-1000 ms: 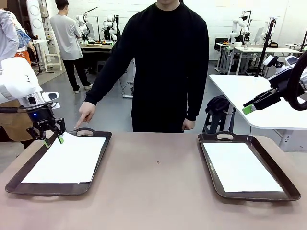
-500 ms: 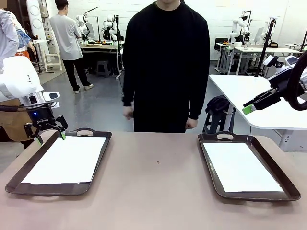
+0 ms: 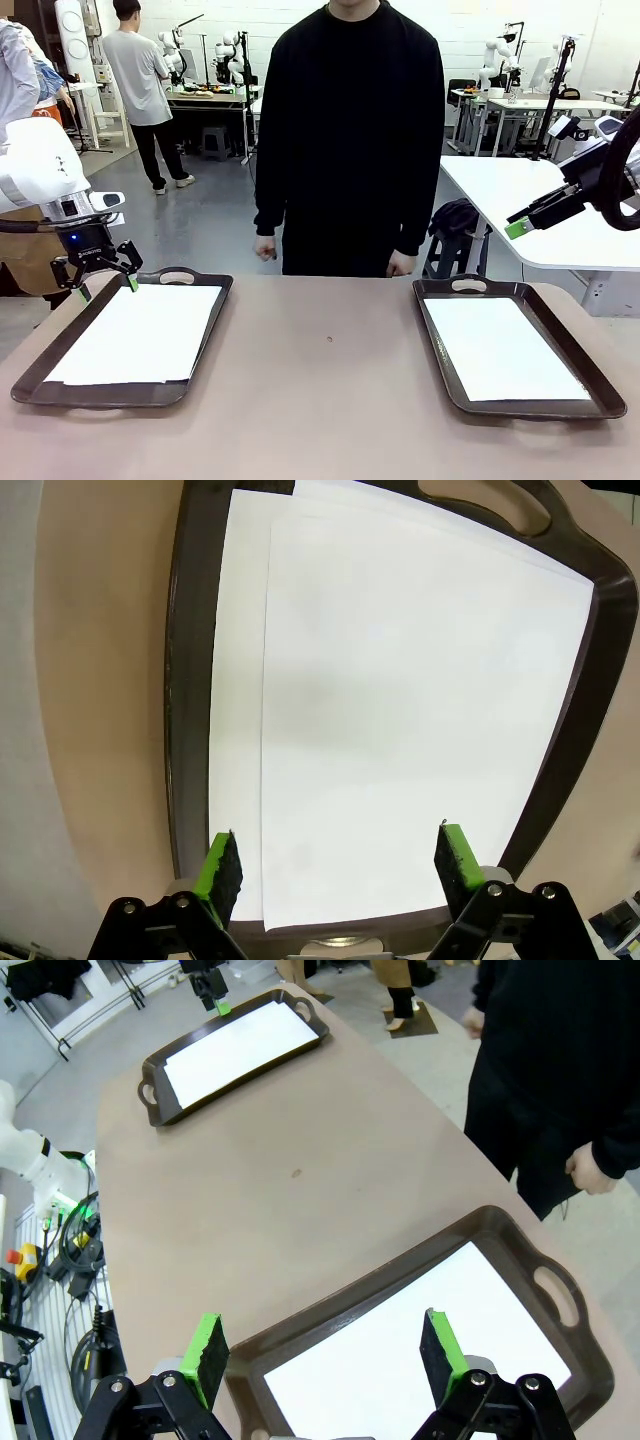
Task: Sort the A4 documents.
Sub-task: Place the A4 Paper in the designated Handle tray.
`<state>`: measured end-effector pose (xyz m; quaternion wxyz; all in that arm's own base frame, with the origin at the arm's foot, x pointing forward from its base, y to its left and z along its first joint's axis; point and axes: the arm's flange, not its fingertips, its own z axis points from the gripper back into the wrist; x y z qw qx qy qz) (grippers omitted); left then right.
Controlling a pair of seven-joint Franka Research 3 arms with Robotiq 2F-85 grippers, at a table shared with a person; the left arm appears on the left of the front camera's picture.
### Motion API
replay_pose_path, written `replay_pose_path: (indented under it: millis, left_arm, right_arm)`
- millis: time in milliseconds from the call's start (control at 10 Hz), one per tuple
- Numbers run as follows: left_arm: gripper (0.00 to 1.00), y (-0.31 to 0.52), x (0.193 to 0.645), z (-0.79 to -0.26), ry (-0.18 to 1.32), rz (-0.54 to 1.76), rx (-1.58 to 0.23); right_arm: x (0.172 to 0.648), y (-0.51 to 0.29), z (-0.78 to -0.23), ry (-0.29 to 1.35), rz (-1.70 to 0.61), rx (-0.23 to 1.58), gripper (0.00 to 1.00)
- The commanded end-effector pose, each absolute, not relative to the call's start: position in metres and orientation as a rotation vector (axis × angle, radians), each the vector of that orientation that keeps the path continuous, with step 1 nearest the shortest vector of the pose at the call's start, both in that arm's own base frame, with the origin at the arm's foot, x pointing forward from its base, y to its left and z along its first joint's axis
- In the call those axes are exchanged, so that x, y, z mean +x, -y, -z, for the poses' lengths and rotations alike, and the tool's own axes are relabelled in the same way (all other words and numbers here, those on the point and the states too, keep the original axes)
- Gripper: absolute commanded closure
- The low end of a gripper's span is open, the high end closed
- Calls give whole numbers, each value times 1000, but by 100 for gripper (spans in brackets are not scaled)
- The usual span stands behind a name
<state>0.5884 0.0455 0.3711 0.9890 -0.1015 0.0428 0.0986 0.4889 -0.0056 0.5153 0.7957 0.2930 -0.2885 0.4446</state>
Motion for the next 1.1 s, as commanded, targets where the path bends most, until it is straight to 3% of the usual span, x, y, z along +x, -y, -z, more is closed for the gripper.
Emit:
replay_pose_path:
  millis: [0,1000]
  left_arm:
    - [3,-46,589,-372,-85,-192,-195]
    - [3,-46,589,-372,-85,-192,-195]
  right_arm:
    - [489,5,-515,624,-957,639,0]
    - [489,5,-515,624,-957,639,0]
